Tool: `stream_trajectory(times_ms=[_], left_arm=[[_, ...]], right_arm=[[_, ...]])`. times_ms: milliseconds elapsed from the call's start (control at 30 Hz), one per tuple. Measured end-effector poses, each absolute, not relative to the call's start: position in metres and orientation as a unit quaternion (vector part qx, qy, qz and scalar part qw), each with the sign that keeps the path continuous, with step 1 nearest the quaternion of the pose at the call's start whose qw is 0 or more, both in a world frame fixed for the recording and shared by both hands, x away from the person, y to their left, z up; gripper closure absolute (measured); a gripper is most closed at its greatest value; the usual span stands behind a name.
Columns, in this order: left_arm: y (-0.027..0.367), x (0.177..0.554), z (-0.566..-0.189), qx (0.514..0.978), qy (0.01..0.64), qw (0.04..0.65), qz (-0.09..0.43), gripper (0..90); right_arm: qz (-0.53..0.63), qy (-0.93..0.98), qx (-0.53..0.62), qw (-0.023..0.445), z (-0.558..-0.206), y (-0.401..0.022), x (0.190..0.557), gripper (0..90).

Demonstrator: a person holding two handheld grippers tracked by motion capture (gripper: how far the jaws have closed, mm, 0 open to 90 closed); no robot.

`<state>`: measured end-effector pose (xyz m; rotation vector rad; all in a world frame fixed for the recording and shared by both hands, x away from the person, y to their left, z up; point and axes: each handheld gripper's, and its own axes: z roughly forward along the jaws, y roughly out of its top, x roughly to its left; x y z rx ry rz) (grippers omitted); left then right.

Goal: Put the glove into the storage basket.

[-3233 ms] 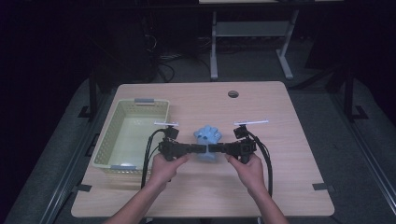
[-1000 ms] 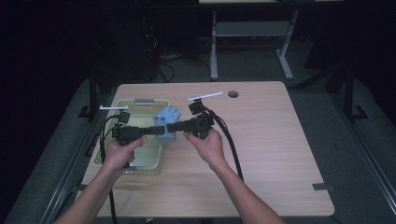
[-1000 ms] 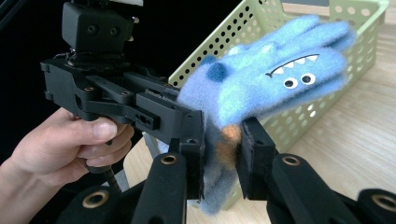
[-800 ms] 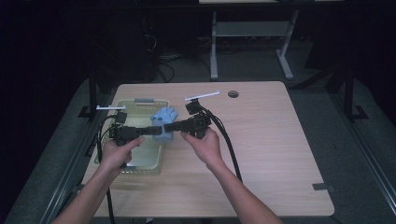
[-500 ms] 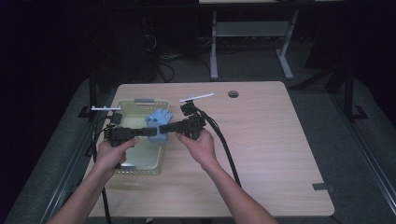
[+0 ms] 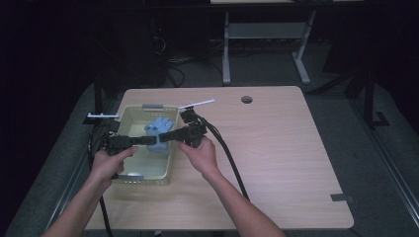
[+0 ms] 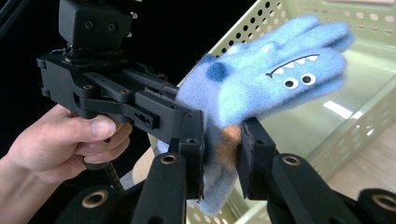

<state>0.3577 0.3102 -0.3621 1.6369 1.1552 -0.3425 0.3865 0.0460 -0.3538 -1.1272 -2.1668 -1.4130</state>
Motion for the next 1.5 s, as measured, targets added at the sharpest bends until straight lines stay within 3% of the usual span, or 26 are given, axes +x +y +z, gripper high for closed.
stream_trajectory(times_ms=[1500], left_arm=[[0.351, 0.364, -0.394, 0.698, 0.537, 0.457, -0.122, 75.1]], right_arm=[[-0.448, -0.766, -0.413, 0.205, -0.402, 0.099, 0.408, 69.1]])
